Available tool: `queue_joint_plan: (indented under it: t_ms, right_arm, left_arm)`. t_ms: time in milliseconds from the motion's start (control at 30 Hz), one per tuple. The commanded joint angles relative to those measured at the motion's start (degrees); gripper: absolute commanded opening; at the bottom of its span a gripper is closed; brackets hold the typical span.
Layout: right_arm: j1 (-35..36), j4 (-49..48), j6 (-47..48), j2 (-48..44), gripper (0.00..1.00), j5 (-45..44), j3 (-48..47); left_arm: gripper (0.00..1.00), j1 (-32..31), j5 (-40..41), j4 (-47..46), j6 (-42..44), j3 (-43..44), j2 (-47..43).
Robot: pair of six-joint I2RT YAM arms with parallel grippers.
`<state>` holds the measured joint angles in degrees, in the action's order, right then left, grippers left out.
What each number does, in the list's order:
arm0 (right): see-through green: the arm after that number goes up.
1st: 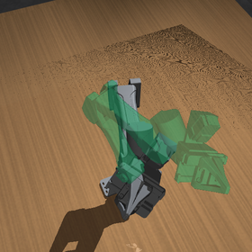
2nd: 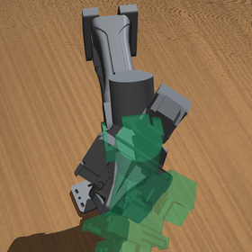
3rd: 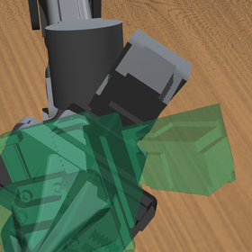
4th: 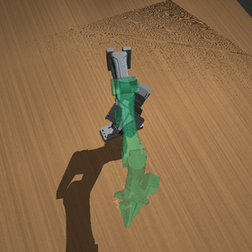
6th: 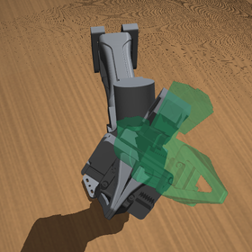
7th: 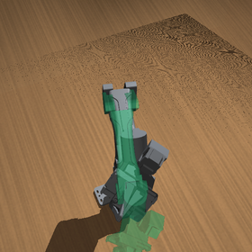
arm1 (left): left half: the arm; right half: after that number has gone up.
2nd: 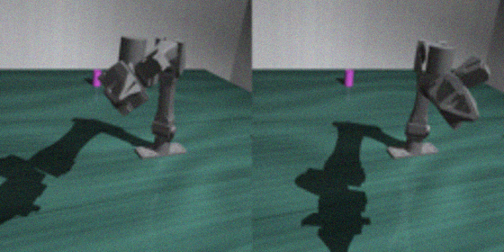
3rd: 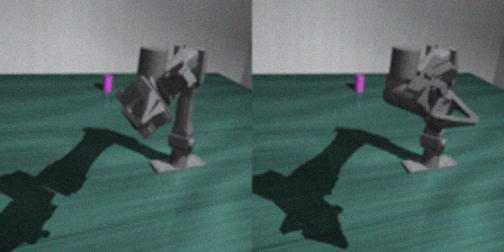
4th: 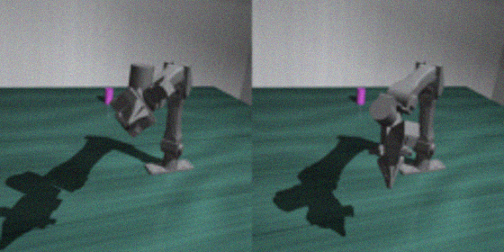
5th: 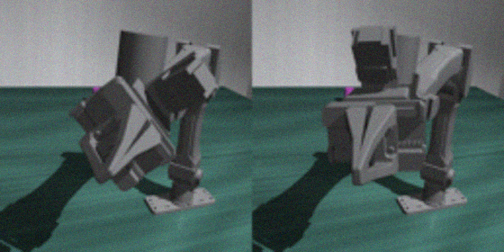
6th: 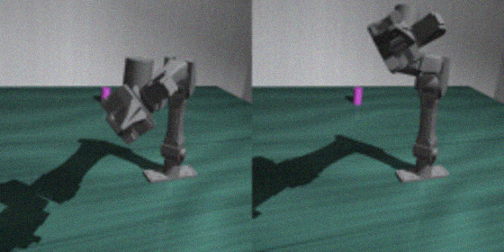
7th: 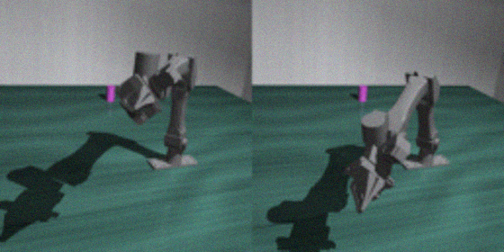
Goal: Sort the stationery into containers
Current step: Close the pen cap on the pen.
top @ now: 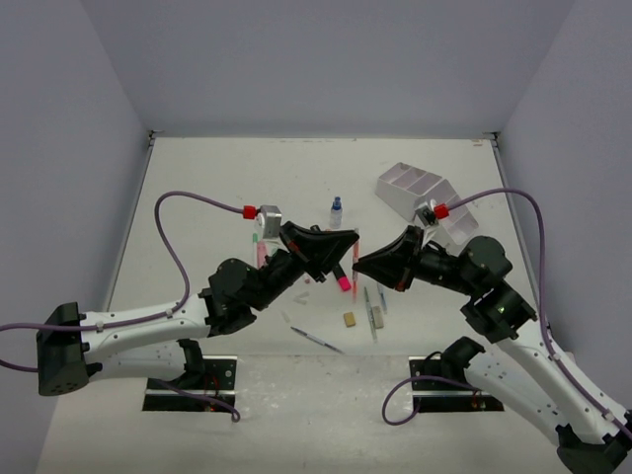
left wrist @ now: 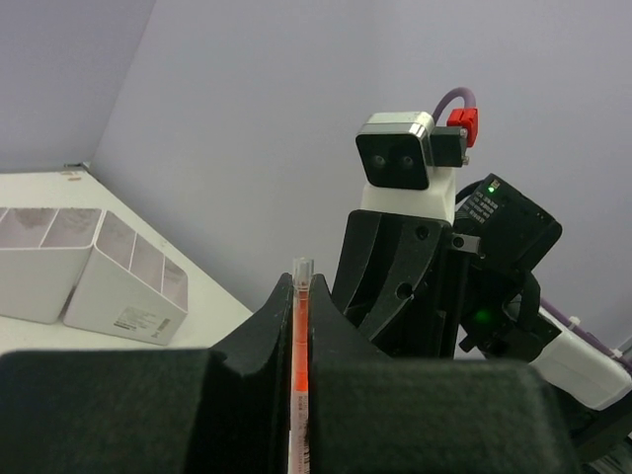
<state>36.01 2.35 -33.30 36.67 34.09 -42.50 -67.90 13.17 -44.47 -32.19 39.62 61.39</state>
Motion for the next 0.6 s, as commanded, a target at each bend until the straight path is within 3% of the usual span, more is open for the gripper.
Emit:
queue_joint_plan:
  t_ms: [0,33,100,200,333,433,467,533,567]
  right_arm:
    - [-0.06,-3.05,2.37,0.11,0.00,0.74,-3.04]
    - [-0.06,-3.13,2.28,0.24,0.00,1.05,-2.87]
    - [-0.06,-3.36,1.93,0.29,0.00,1.77,-2.59]
    - [-0.06,-3.93,1.58,0.44,0.00,2.56,-2.44]
    - [-0.06,-4.01,1.96,0.67,0.00,2.87,-2.67]
    - [-0.06,-5.44,1.84,2.26,0.37,5.31,-1.87]
    - [-0.06,-6.91,1.38,3.19,0.41,6.73,-1.38]
    - [-0.06,-9.56,-0.35,5.60,0.39,8.71,-0.56]
    - [-0.06,-10.87,-0.87,6.05,0.28,9.15,0.02]
  left_arm:
    - [0.31,-0.48,-1.50,4.19,2.88,-0.57,0.13]
    - [0.28,-0.48,-1.07,4.79,2.92,-0.10,0.30]
    - [0.06,-0.44,-0.69,7.05,3.14,1.54,0.75]
    - [0.00,-0.48,-1.61,6.70,3.23,2.29,0.95]
    - [0.00,-0.48,-3.52,6.45,3.30,2.74,0.95]
    - [0.00,-0.48,-4.88,5.46,3.60,2.40,0.04]
    - [0.00,-0.48,-5.53,4.70,3.82,2.20,-0.35]
    - [0.00,-0.48,-6.66,3.78,4.15,2.05,-0.83]
    - [0.00,-0.48,-6.89,3.63,4.30,2.34,-1.05]
